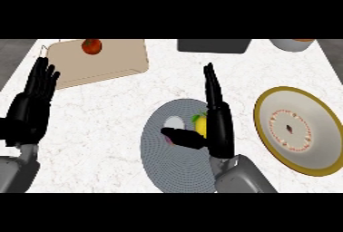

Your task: Pick the can from the placemat and place it in the bowl

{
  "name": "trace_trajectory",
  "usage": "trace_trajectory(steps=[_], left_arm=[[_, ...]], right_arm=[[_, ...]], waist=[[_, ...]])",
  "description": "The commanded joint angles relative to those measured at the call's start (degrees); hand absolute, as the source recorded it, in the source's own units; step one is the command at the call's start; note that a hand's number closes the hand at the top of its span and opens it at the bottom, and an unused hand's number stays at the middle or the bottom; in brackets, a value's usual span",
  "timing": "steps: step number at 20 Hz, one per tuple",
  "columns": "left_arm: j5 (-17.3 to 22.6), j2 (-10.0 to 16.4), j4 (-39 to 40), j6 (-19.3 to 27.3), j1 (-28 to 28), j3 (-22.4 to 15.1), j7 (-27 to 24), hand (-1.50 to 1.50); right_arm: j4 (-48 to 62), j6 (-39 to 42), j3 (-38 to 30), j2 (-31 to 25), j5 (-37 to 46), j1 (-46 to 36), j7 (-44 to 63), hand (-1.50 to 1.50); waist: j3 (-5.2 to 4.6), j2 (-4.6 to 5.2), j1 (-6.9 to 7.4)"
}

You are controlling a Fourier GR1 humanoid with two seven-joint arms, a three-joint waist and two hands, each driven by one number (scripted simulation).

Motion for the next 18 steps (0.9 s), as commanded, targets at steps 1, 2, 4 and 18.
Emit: trace_trajectory(steps=[1,2,4,18], left_arm=[[0.64,1.65,1.50,-1.36,-1.46,1.79,0.41,0.00],[1.23,1.32,2.13,-1.52,-1.55,2.30,0.33,0.00],[1.94,2.70,0.60,-1.88,-0.77,3.05,1.79,0.00],[1.25,0.59,3.91,-2.72,0.34,3.50,-2.43,0.00]], right_arm=[[4.99,-7.50,7.68,2.38,12.80,-4.48,10.59,-1.50],[6.07,-6.74,8.15,2.40,16.09,-4.38,14.55,-1.50],[8.15,-2.90,6.96,2.44,20.63,-6.38,21.88,-1.50],[-1.99,38.49,14.41,2.49,16.21,-18.93,67.70,-1.50]], waist=[[-0.06,-0.01,-0.67],[-0.08,-0.16,-1.81],[-0.12,-0.90,-1.83],[0.19,-0.26,-2.24]])
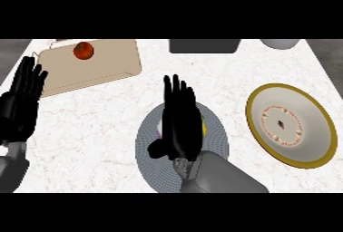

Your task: Pick the can from the placemat and place it in the bowl

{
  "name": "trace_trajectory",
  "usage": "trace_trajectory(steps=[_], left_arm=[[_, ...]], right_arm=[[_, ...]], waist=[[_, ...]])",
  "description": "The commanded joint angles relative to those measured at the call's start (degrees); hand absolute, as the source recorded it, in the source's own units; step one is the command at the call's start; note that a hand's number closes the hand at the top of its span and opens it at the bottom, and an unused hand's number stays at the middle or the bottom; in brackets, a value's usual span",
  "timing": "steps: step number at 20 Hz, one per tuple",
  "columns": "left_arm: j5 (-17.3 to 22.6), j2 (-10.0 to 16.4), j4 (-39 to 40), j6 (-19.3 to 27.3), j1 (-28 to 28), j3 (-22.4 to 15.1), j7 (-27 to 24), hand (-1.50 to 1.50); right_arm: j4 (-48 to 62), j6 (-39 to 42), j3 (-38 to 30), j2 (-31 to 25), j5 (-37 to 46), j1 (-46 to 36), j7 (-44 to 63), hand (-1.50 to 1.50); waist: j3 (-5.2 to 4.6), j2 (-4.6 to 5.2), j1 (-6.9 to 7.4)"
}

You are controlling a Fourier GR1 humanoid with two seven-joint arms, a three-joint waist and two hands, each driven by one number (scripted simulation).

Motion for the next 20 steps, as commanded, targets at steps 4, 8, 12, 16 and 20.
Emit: trace_trajectory(steps=[4,8,12,16,20], left_arm=[[0.80,1.36,0.87,-1.65,-2.35,1.54,0.87,0.00],[0.65,0.90,1.76,-1.90,-1.94,1.95,-0.15,0.00],[-0.31,-0.16,1.40,-1.82,-0.86,1.29,-1.38,0.00],[0.02,0.62,1.09,-3.29,0.81,2.33,-2.33,0.00],[-0.65,-0.60,1.89,-2.85,0.21,2.15,-2.84,0.00]], right_arm=[[-5.37,17.38,3.40,0.31,-10.52,-6.11,21.15,-1.50],[-4.64,18.63,1.03,0.29,-13.36,-8.15,22.06,-1.50],[-5.28,18.16,2.49,0.28,-13.07,-5.57,22.11,-1.50],[-3.80,20.44,-0.57,0.28,-14.66,-6.43,22.12,-1.50],[-0.33,15.98,0.58,0.28,-16.31,-7.04,22.13,-1.50]], waist=[[0.22,0.56,0.68],[0.20,0.71,0.41],[0.29,0.66,-0.30],[0.31,0.81,0.05],[0.33,1.18,0.79]])
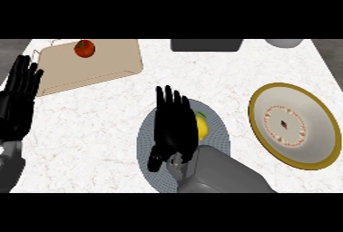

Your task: Pick the can from the placemat and place it in the bowl

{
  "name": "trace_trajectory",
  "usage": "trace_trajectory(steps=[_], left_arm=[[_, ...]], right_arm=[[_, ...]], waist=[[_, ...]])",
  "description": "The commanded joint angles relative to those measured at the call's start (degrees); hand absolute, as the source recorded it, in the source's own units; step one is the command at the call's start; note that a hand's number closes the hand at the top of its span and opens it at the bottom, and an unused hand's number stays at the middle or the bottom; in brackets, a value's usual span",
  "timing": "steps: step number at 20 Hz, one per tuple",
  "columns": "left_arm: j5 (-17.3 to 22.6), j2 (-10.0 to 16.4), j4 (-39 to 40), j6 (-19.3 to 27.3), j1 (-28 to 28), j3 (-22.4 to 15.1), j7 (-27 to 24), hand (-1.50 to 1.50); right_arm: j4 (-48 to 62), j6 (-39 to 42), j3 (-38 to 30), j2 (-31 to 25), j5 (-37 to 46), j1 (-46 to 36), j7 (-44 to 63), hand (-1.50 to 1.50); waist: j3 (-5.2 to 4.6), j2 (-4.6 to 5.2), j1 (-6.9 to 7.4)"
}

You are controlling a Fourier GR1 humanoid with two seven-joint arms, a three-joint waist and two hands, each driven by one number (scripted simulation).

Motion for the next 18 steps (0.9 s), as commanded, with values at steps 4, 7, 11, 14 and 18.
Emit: trace_trajectory(steps=[4,7,11,14,18], left_arm=[[-0.48,-0.39,0.17,0.63,-3.06,0.39,2.25,0.00],[-0.86,-1.24,0.48,0.30,-2.88,-0.24,2.21,0.00],[0.11,0.27,-1.66,-2.63,1.99,1.87,0.08,0.00],[-1.21,-1.31,-0.69,-1.76,2.12,1.79,-1.12,0.00],[-2.93,-3.30,5.45,-1.61,-4.36,1.58,-1.14,0.00]], right_arm=[[1.56,-0.13,0.04,1.22,-0.28,0.60,13.81,-1.50],[2.86,-2.07,1.80,1.22,0.73,1.77,13.81,-1.50],[1.63,-1.13,-0.25,1.22,3.16,4.96,12.19,-1.50],[1.15,-3.73,2.46,1.22,4.90,7.71,10.38,-1.50],[3.61,-3.91,2.46,1.22,3.52,3.92,8.60,-1.50]], waist=[[0.11,0.26,-0.43],[0.10,0.34,-0.07],[0.15,0.32,0.32],[0.16,0.41,0.10],[0.13,0.79,-0.34]])
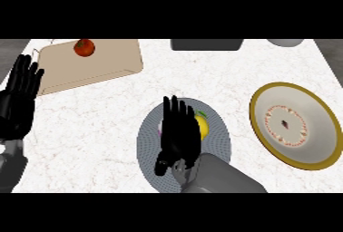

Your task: Pick the can from the placemat and place it in the bowl

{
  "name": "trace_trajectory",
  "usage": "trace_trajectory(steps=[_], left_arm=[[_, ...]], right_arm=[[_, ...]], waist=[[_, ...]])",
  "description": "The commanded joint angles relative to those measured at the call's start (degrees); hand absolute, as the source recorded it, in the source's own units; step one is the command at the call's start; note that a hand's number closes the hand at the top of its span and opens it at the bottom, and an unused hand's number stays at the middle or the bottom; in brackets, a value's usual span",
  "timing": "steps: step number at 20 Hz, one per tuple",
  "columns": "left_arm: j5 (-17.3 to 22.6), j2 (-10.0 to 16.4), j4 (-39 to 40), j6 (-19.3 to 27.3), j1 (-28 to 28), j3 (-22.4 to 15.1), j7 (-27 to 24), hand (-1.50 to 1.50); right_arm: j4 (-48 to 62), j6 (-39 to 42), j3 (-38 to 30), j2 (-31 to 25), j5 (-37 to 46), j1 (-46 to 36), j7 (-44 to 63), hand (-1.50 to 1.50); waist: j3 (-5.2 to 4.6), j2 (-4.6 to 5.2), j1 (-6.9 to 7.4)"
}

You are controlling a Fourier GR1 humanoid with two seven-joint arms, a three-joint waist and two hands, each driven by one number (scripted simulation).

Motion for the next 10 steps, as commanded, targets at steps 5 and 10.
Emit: trace_trajectory(steps=[5,10], left_arm=[[0.07,0.38,-2.30,-0.98,0.54,1.95,2.14,0.00],[-2.19,-1.84,-0.08,-0.17,-1.82,0.93,1.38,0.00]], right_arm=[[2.71,-1.35,-0.05,1.11,-0.64,-1.55,10.29,-1.50],[6.12,-4.55,2.85,1.11,-1.15,0.58,8.78,-1.50]], waist=[[0.02,0.00,0.39],[0.02,0.13,0.24]])
